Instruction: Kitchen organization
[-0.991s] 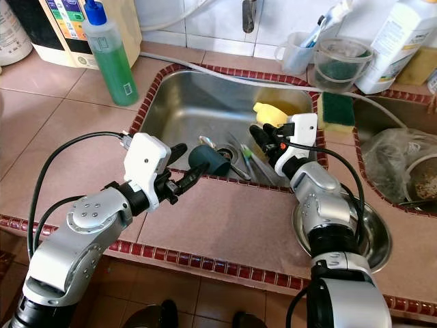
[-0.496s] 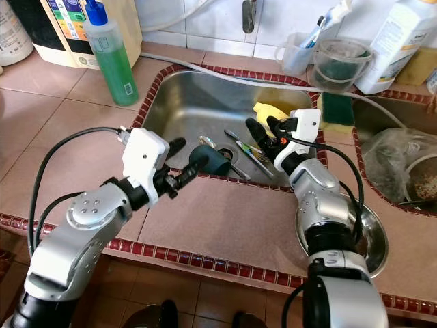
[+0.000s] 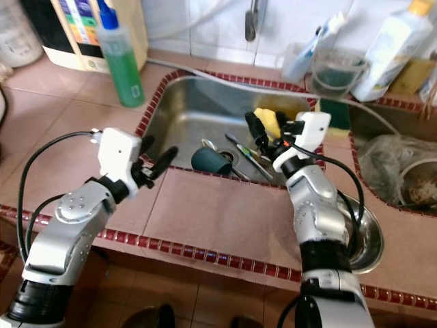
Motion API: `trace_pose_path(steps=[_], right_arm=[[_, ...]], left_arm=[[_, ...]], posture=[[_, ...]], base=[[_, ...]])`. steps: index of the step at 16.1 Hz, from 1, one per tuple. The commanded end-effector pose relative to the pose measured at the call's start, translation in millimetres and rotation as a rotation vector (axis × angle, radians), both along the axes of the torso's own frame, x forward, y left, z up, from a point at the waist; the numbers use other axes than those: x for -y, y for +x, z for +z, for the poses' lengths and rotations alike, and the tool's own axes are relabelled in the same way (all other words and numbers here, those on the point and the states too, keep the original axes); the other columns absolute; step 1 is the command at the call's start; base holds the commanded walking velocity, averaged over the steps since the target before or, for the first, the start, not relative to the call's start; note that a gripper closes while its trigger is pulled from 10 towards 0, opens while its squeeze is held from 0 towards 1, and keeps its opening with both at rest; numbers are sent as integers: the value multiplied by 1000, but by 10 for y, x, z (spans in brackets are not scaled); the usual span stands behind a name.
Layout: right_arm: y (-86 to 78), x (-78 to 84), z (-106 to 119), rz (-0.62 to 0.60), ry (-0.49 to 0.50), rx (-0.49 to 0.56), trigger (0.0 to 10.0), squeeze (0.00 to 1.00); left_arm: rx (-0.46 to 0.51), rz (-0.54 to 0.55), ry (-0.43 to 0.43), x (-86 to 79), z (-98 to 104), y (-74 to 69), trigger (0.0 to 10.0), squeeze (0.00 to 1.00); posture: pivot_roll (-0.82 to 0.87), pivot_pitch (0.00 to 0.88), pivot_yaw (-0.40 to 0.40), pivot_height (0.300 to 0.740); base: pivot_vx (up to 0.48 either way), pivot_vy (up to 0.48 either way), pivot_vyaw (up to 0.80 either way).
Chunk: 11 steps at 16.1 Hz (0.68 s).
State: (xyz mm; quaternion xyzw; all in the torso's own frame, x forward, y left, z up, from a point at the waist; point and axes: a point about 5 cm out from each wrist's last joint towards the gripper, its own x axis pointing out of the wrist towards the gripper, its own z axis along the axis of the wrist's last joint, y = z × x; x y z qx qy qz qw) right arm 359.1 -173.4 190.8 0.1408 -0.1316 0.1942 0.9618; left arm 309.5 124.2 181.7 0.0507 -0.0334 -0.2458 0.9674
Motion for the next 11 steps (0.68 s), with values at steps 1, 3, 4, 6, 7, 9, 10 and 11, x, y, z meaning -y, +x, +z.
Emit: trace_pose_path(steps=[1,3,4,6,7,9,10,11], right_arm=[[-55,45,54,-46,17,31,10000,1000],[-110,26,78,-88,28,45,10000,1000],[-141,-2,79,-95,17,54,10000,1000],[-204,-74,14,-169,-29,40,10000,1000],[-228,-118,-44,-213,-80,28,10000,1000],[-229,-123,-94,-258,-97,6,10000,525],[-247,-151,-79,-244,-111,26,10000,0],[-251,-176,-94,-242,-139,23,10000,0]], left_arm=[[12,17,-13,-29,-5,26,10000,0],[34,45,-29,-66,-13,46,10000,0],[35,61,-42,-77,-29,57,10000,0],[44,111,-57,-102,-76,65,10000,0],[57,141,-61,-118,-107,60,10000,0],[69,153,-61,-131,-147,29,10000,0],[83,152,-56,-135,-144,15,10000,0],[95,152,-59,-137,-129,5,10000,0]], posture=[[7,54,-47,740],[2,45,-52,740],[0,35,-55,740],[1,27,-61,740],[3,22,-62,740],[6,17,-65,740],[9,14,-67,740],[10,10,-70,740]], base=[[0,0,0],[0,0,0],[0,0,0],[0,0,0],[0,0,0],[0,0,0],[0,0,0],[0,0,0]])
